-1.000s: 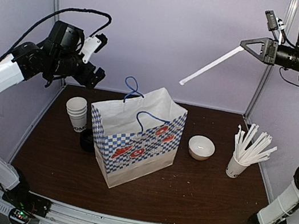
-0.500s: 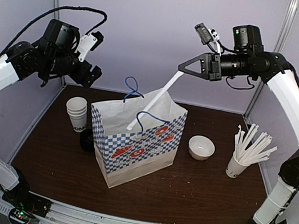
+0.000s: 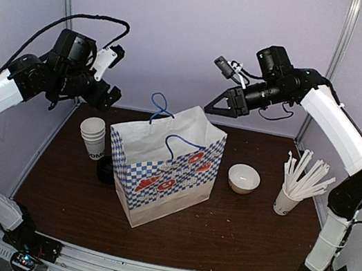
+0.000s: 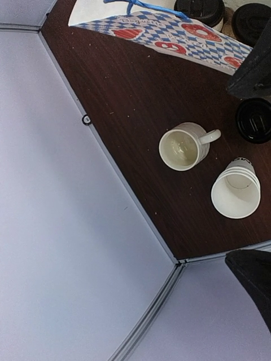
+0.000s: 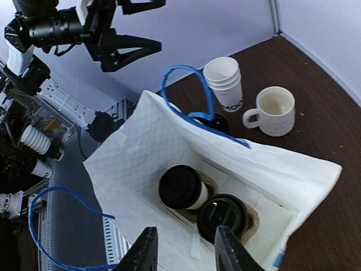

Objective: Pack the takeout coffee

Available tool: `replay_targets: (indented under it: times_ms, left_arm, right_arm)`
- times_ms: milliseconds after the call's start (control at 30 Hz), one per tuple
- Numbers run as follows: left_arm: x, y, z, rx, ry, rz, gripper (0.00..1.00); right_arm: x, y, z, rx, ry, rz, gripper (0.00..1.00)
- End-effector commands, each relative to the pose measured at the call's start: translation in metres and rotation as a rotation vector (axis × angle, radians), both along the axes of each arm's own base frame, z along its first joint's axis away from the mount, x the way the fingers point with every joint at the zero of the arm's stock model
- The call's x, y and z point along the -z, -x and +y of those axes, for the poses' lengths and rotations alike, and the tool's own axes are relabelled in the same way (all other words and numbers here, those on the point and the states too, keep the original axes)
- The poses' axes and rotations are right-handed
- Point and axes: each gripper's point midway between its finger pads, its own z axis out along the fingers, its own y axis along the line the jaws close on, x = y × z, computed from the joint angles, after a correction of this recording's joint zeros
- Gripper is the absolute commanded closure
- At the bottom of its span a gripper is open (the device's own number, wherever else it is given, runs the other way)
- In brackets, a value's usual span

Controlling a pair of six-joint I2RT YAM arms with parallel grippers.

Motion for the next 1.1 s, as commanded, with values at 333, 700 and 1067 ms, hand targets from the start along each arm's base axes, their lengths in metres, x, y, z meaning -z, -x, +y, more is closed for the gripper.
replay_targets:
  times_ms: [333, 700, 1067]
  left_arm:
    - [0.010, -0.019, 0.022, -0.106, -0.049, -0.022, 0.02]
    - [-0.013, -0.031, 0.074, -0.238, 0.095, -0.124, 0.03]
    - [0.006, -0.036, 0.066, -0.206, 0.103, -0.094, 0.02]
  right_arm:
    - [-0.006, -0.105, -0.201, 0.704, 0.259, -0.359, 0.32]
    - [-0.030, -0.115, -0.338, 1.254, 0.353, -0.490, 0.01]
    - [-0.028, -0.102, -0.349, 1.324, 0.316, -0.492, 0.01]
